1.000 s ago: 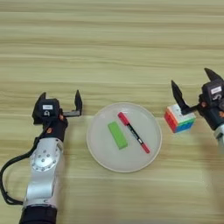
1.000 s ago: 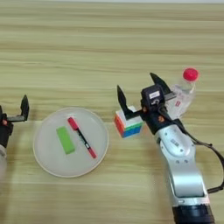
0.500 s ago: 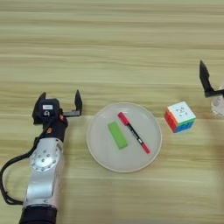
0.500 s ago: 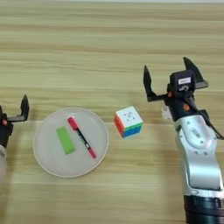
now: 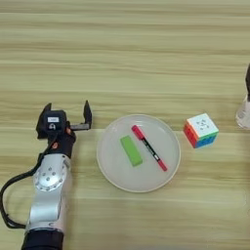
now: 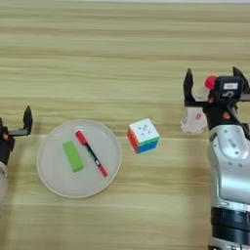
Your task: Move the objects on the table
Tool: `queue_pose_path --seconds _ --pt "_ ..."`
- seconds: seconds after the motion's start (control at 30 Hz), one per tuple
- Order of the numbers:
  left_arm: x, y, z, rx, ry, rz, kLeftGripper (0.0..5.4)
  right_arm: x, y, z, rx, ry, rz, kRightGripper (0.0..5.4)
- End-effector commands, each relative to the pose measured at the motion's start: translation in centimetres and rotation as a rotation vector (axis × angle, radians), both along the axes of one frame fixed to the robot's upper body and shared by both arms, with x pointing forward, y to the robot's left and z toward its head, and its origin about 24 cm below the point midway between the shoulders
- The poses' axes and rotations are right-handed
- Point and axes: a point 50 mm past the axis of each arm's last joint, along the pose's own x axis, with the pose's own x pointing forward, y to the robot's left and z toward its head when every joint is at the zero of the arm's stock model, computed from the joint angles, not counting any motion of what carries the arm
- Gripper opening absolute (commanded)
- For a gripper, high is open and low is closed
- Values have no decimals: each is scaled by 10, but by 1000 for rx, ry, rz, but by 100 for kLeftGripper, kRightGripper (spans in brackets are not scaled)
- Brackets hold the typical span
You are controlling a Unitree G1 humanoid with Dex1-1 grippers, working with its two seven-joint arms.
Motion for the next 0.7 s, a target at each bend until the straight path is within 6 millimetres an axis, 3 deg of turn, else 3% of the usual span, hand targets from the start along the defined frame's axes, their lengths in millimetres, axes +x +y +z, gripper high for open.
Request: queue_pose_path --seconds 0.03,0.47,0.7 --pt "1 0 0 7 5 -2 540 6 -4 -6 36 45 9 538" --pt "1 1 0 10 6 -3 540 17 -15 -30 130 152 -4 538" --pt "0 1 0 10 6 -2 540 19 -16 -33 129 165 -4 538"
